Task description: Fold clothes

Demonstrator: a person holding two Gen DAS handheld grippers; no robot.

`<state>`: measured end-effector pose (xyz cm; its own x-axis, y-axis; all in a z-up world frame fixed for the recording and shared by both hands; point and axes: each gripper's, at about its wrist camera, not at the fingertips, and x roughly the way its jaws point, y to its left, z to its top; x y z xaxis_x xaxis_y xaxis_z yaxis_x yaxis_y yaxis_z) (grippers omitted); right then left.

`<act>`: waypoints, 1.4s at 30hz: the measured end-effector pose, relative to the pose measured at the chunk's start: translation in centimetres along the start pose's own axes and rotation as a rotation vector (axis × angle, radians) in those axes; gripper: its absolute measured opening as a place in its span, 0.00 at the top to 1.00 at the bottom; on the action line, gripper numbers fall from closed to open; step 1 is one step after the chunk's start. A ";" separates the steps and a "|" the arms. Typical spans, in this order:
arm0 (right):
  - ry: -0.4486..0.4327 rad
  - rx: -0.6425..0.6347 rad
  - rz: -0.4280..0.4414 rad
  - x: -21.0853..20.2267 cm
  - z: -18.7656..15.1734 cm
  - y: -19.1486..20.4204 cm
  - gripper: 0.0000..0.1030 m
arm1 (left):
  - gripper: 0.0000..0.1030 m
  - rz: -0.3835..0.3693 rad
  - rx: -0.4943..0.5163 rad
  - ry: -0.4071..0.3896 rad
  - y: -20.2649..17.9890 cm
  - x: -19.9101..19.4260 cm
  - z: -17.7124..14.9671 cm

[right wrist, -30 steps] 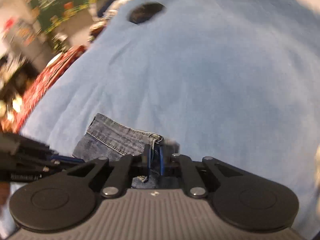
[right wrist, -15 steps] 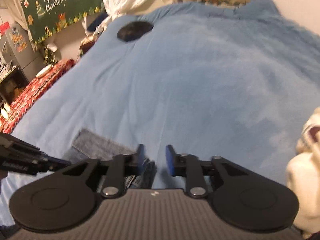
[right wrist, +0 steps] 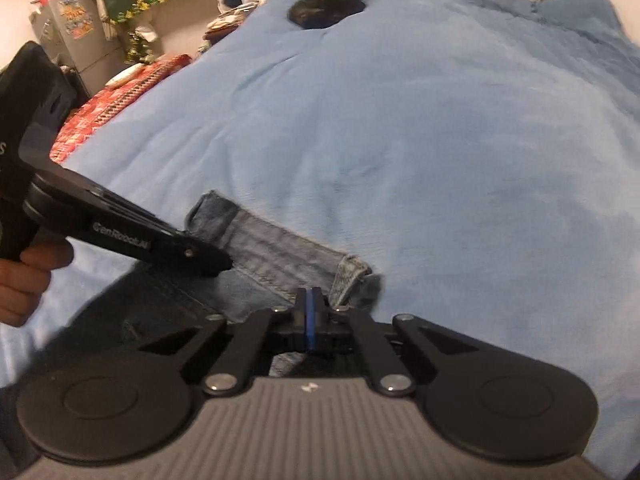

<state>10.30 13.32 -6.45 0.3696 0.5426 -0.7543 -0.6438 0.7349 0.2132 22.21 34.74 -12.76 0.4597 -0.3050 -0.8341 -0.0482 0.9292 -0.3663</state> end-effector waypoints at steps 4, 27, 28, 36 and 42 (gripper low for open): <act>-0.007 0.023 -0.004 -0.6 -0.3 0.5 1.00 | 0.97 -0.018 -0.003 -0.032 -0.5 -1.0 1.1; 0.013 -0.015 -0.047 -4.5 -5.2 4.7 1.00 | 0.97 -0.035 0.011 0.042 -2.4 -2.1 -4.5; 0.004 0.002 -0.042 -5.1 -5.3 4.3 1.00 | 0.97 -0.037 0.020 0.038 -2.9 -2.1 -4.1; -0.043 0.037 -0.071 -10.2 -6.3 4.5 0.89 | 0.97 -0.053 0.090 -0.032 -6.4 -4.8 -3.7; 0.061 0.005 0.035 -11.5 -9.7 6.9 0.89 | 0.97 -0.093 0.084 -0.014 -8.3 -7.5 -8.0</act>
<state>-4.92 8.24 -2.29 0.3053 0.5424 -0.7827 -0.6525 0.7178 0.2429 12.05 27.62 -6.80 0.4710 -0.3887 -0.7919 0.0692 0.9112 -0.4060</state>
